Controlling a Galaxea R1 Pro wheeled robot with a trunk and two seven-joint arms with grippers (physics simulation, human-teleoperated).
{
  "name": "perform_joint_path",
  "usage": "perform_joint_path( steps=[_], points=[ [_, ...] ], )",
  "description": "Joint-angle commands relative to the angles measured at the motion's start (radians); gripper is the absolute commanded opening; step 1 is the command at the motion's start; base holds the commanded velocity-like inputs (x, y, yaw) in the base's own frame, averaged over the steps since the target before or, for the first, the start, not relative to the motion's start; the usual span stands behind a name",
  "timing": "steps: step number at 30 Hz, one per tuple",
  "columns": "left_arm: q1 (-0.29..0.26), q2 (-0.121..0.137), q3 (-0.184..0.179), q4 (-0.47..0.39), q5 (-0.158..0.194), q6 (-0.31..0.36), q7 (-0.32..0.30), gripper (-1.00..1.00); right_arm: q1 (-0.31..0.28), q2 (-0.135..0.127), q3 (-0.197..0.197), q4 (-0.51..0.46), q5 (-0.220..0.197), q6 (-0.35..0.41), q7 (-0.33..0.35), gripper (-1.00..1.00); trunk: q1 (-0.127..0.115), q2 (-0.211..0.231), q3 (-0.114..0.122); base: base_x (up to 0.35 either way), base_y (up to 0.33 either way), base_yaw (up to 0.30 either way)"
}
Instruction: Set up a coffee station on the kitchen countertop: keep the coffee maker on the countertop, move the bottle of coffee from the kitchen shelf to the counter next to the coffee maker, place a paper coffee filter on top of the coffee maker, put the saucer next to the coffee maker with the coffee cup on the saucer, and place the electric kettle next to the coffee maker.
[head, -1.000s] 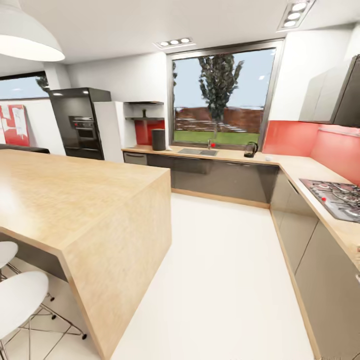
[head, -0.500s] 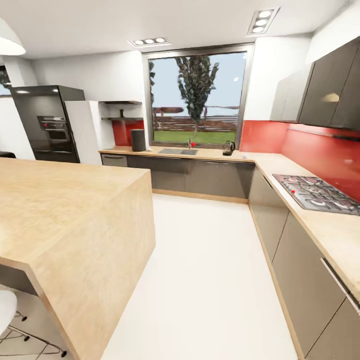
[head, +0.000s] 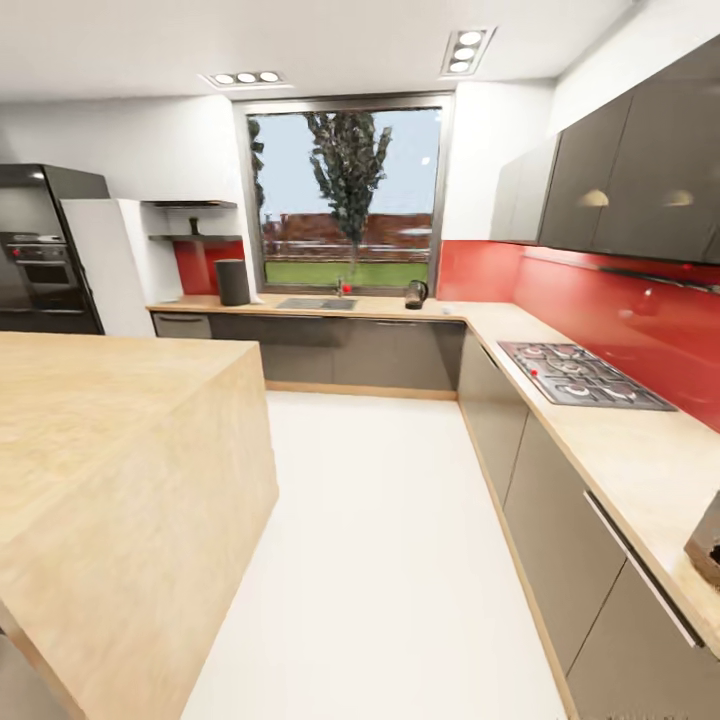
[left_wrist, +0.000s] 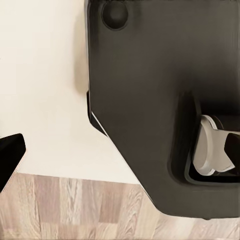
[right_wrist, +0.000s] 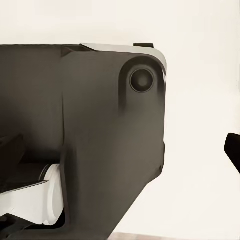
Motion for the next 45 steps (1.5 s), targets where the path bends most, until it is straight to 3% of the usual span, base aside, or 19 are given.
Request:
perform_joint_path(
  steps=[1, 17, 20, 24, 28, 38, 45],
  points=[
    [0.0, 0.0, 0.0, -0.001, 0.002, -0.001, 0.0, 1.0, 0.0, 0.0, 0.0, 0.0, 0.0, 0.0, 0.0, 1.0, 0.0, -0.001, 0.0, 0.0, 0.0, -0.267],
    [-0.006, 0.012, -0.006, -0.003, -0.009, -0.005, -0.002, 1.0, 0.0, -0.004, 0.0, -0.017, 0.001, -0.002, -0.008, 1.0, 0.0, -0.001, 0.0, 0.023, 0.0, -0.211],
    [-0.012, 0.017, -0.005, -0.024, -0.009, -0.005, -0.001, 1.0, 0.0, -0.038, -0.001, -0.053, 0.001, -0.002, -0.008, 1.0, 0.0, -0.001, 0.0, 0.255, 0.0, -0.018],
    [-0.022, 0.024, -0.004, -0.1, -0.008, -0.004, 0.0, 1.0, 0.0, -0.073, -0.002, -0.127, 0.0, -0.001, -0.008, 1.0, 0.0, -0.001, 0.0, 0.311, 0.0, -0.005],
    [-0.026, 0.028, -0.003, -0.202, -0.007, -0.004, 0.0, 1.0, 0.0, -0.086, -0.002, -0.236, 0.001, -0.001, -0.009, 1.0, 0.0, -0.001, 0.0, 0.328, 0.0, -0.001],
    [-0.047, 0.036, 0.001, -0.45, -0.003, -0.004, 0.0, 1.0, -0.002, -0.09, -0.003, -0.49, 0.001, -0.002, -0.01, 1.0, 0.0, -0.001, 0.0, 0.334, 0.0, 0.0],
    [-0.103, 0.039, 0.004, -0.489, 0.0, -0.005, 0.0, 1.0, -0.002, -0.095, -0.005, -0.524, 0.003, -0.011, -0.009, 1.0, 0.0, -0.001, 0.0, 0.334, 0.0, 0.0]
  ],
)
